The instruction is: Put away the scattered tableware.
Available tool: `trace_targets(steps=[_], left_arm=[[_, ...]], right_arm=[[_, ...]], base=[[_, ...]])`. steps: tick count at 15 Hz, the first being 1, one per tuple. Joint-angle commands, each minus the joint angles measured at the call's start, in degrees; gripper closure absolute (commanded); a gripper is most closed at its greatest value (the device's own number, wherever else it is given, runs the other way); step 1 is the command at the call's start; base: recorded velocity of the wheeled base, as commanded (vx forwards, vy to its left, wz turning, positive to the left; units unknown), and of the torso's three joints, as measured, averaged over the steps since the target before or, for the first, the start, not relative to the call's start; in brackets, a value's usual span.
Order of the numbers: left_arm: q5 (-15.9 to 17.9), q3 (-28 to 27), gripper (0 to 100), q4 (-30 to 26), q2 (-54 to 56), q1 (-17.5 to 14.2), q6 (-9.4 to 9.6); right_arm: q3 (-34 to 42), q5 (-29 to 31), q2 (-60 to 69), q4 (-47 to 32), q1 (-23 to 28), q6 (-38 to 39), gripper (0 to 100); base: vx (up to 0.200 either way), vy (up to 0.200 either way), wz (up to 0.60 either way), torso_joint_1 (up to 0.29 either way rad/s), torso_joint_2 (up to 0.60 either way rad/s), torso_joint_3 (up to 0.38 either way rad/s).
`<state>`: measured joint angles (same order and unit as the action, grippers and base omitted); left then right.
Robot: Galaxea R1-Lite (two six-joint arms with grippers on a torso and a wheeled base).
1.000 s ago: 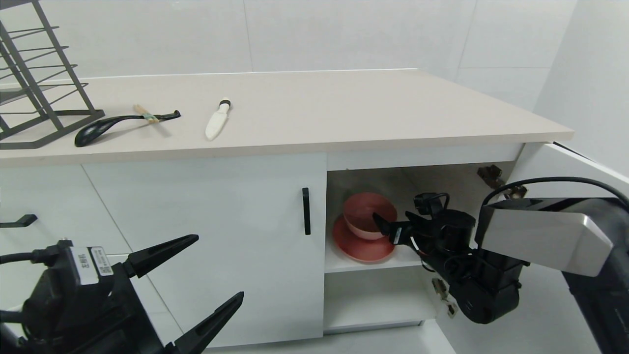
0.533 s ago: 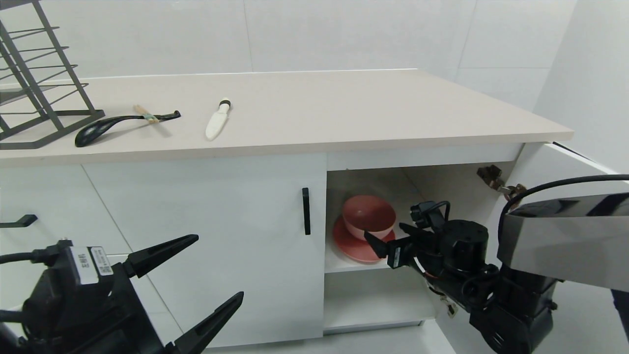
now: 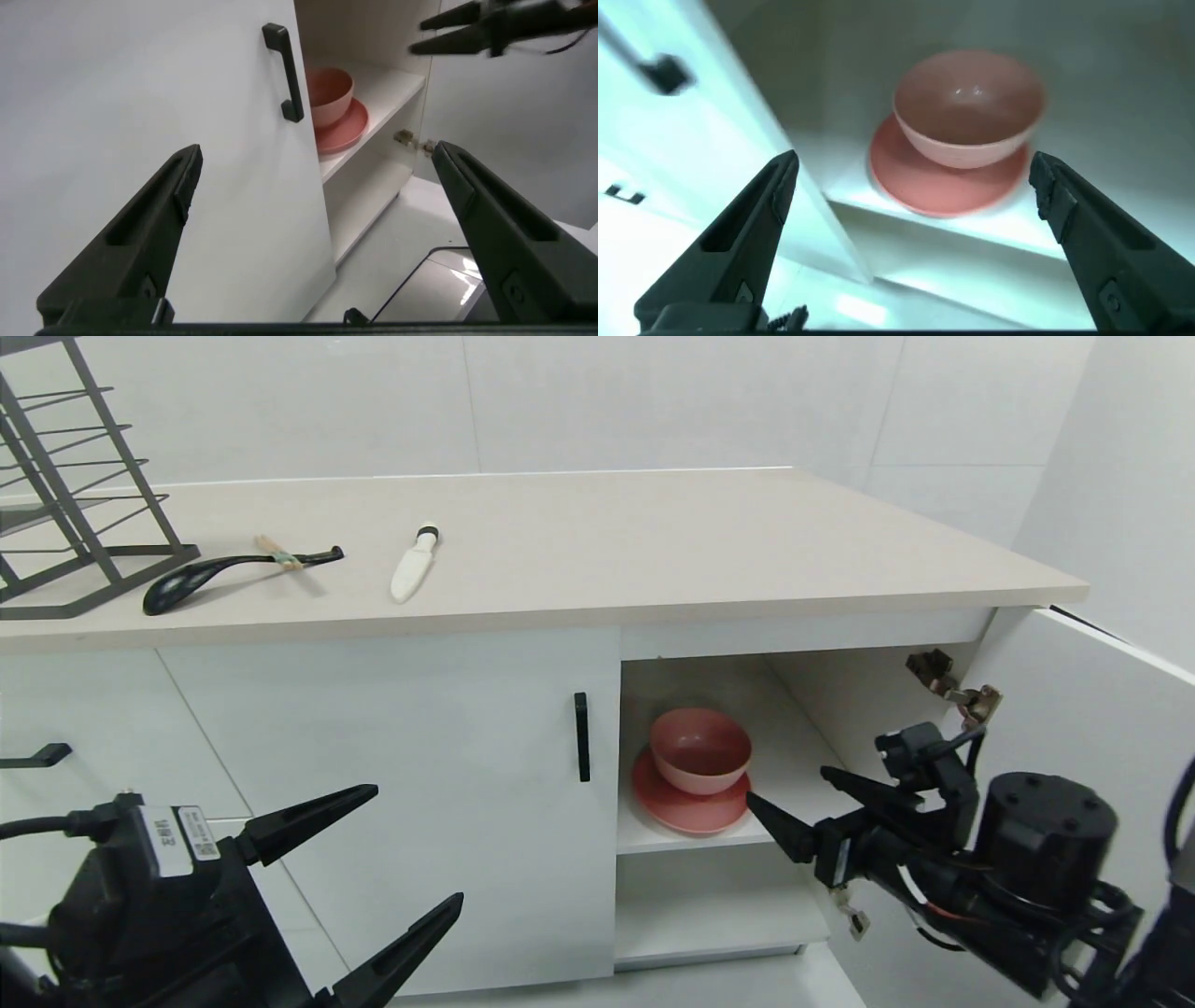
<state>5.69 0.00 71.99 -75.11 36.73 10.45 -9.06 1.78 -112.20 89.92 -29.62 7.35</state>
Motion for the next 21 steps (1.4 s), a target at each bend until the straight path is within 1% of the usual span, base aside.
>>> trace_targets(steps=[1, 3, 5, 7, 8, 9, 10, 11, 12, 13, 14, 15, 16, 18, 19, 20, 21], left_arm=[[0.0, 0.0, 0, 0.0, 0.0, -0.1, 0.01], [-0.1, 0.0, 0, -0.1, 0.3, -0.3, 0.01], [-0.1, 0.0, 0, -1.3, 2.3, -2.2, 0.01], [-0.1, 0.0, 0, -5.0, 6.2, -4.5, 0.01], [-0.1, 0.0, 0, -5.0, 6.2, -4.5, 0.01], [-0.1, 0.0, 0, -10.6, 12.6, -7.0, -1.04], [-0.1, 0.0, 0, -14.3, 16.7, -8.4, -2.27], [-0.1, 0.0, 0, -16.9, 19.6, -10.0, -3.50], [0.0, 0.0, 0, -20.6, 24.5, -13.4, -6.05], [0.0, 0.0, 0, -22.0, 26.3, -14.8, -6.84], [0.0, 0.0, 0, -27.3, 33.5, -19.0, -8.87], [0.0, 0.0, 0, -31.3, 38.3, -21.2, -9.13], [0.1, 0.0, 0, -35.8, 43.6, -23.7, -9.13], [0.2, -0.1, 0, -41.6, 51.1, -28.3, -9.57], [0.3, -0.1, 0, -43.2, 53.7, -29.8, -9.57], [0.3, 0.0, 0, -43.8, 54.5, -30.5, -9.57], [0.3, 0.0, 0, -45.0, 56.5, -32.2, -9.48]], right_arm=[[7.1, 0.0, 10.8, 0.1, 1.0, -1.1, 0], [9.1, 0.3, 15.0, 0.1, 2.2, -1.3, 0], [9.1, 2.6, 18.6, 0.1, 5.7, -2.1, 0], [9.1, 2.4, 21.0, 0.1, 10.6, -3.7, 0], [9.1, 2.4, 21.0, 0.1, 10.6, -3.7, 0], [9.1, 2.0, 24.0, 0.1, 12.7, -4.6, 0], [9.1, 2.1, 26.4, -2.4, 12.7, -4.7, 0], [9.1, 2.0, 28.5, -4.8, 12.7, -4.6, 0], [9.1, 1.9, 31.9, -8.7, 12.7, -4.6, 0], [9.1, 1.8, 33.0, -10.3, 12.7, -4.5, 0], [9.1, 0.8, 37.3, -15.9, 12.6, -4.5, 0], [9.1, -0.1, 40.0, -20.4, 12.7, -4.4, 0], [9.1, -0.1, 43.5, -26.5, 12.7, -4.4, 0], [9.1, 0.0, 52.7, -37.4, 12.7, -4.5, 0], [9.0, 0.0, 58.1, -43.2, 12.7, -4.5, 0], [9.0, 0.2, 60.6, -46.1, 12.9, -4.5, 0], [8.9, 0.9, 67.7, -52.7, 14.5, -4.5, 0]], base=[[0.000, 0.000, 0.00, 0.000, 0.00, 0.000], [0.000, 0.000, 0.00, 0.000, 0.00, 0.000], [0.000, 0.000, 0.00, 0.000, 0.00, 0.000], [0.000, 0.000, 0.00, 0.000, 0.00, 0.000], [0.000, 0.000, 0.00, 0.000, 0.00, 0.000], [0.000, 0.000, 0.00, 0.000, 0.00, 0.000], [0.000, 0.000, 0.00, 0.000, 0.00, 0.000], [0.000, 0.000, 0.00, 0.000, 0.00, 0.000], [0.000, 0.000, 0.00, 0.000, 0.00, 0.000], [0.000, 0.000, 0.00, 0.000, 0.00, 0.000], [0.000, 0.000, 0.00, 0.000, 0.00, 0.000], [0.000, 0.000, 0.00, 0.000, 0.00, 0.000], [0.000, 0.000, 0.00, 0.000, 0.00, 0.000], [0.000, 0.000, 0.00, 0.000, 0.00, 0.000], [0.000, 0.000, 0.00, 0.000, 0.00, 0.000], [0.000, 0.000, 0.00, 0.000, 0.00, 0.000], [0.000, 0.000, 0.00, 0.000, 0.00, 0.000]])
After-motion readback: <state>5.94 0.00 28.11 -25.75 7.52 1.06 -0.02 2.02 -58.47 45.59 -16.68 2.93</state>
